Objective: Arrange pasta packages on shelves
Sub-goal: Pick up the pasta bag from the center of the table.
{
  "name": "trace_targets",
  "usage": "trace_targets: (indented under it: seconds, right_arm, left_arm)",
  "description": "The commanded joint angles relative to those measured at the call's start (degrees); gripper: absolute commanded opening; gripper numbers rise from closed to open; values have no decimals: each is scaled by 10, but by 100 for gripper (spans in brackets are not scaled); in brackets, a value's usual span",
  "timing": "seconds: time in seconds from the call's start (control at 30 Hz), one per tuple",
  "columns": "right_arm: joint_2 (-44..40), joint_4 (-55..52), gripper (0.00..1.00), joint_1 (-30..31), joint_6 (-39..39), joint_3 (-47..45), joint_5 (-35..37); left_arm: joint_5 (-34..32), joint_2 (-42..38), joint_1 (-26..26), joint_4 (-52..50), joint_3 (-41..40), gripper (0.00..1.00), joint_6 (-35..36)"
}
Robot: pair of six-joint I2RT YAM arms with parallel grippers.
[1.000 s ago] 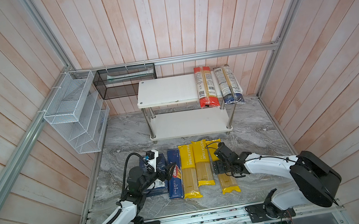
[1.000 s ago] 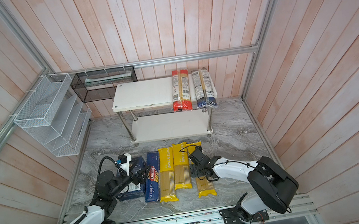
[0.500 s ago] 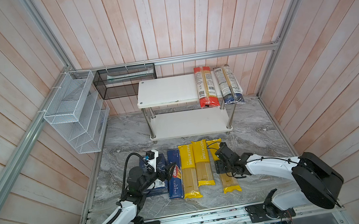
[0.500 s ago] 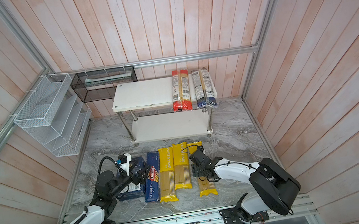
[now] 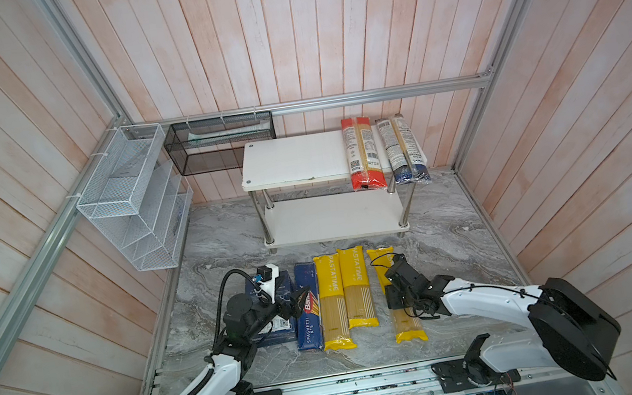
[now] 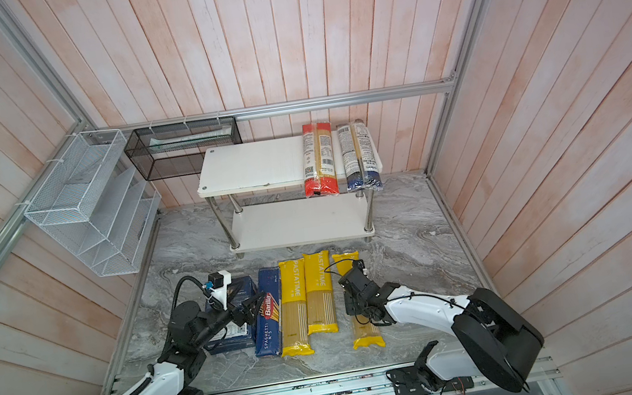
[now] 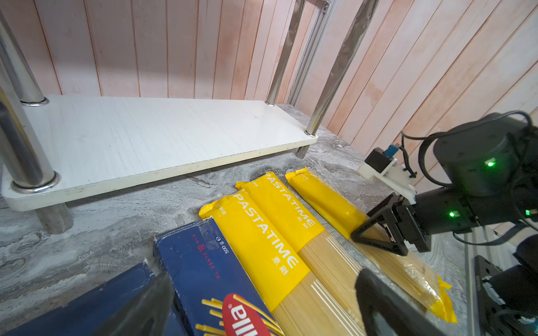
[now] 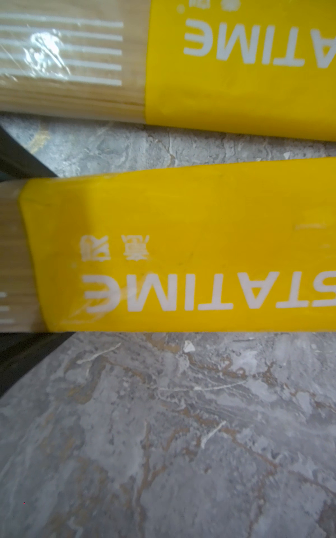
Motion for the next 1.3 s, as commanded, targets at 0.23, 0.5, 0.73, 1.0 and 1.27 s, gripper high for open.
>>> trace_targets:
  seconds: [0.23, 0.5, 0.73, 1.0, 1.27]
  right_arm:
    - [-17, -32, 50, -3, 11, -22, -16]
    - [-49, -13, 43, -3, 10, -27, -20]
    - [-72, 8, 37, -5, 16, -36, -28]
    - [-105, 20, 27, -6, 19, -44, -28]
    - [-145, 34, 22, -10, 18, -58, -39]
  left_arm:
    - [-2, -7, -3, 5, 0, 100, 8]
    - [-1, -5, -2, 5, 1, 100, 8]
    - [0, -5, -2, 6, 1, 100, 7]
    - [0, -4, -3, 6, 2, 100, 8]
    - [-2, -4, -3, 4, 2, 100, 10]
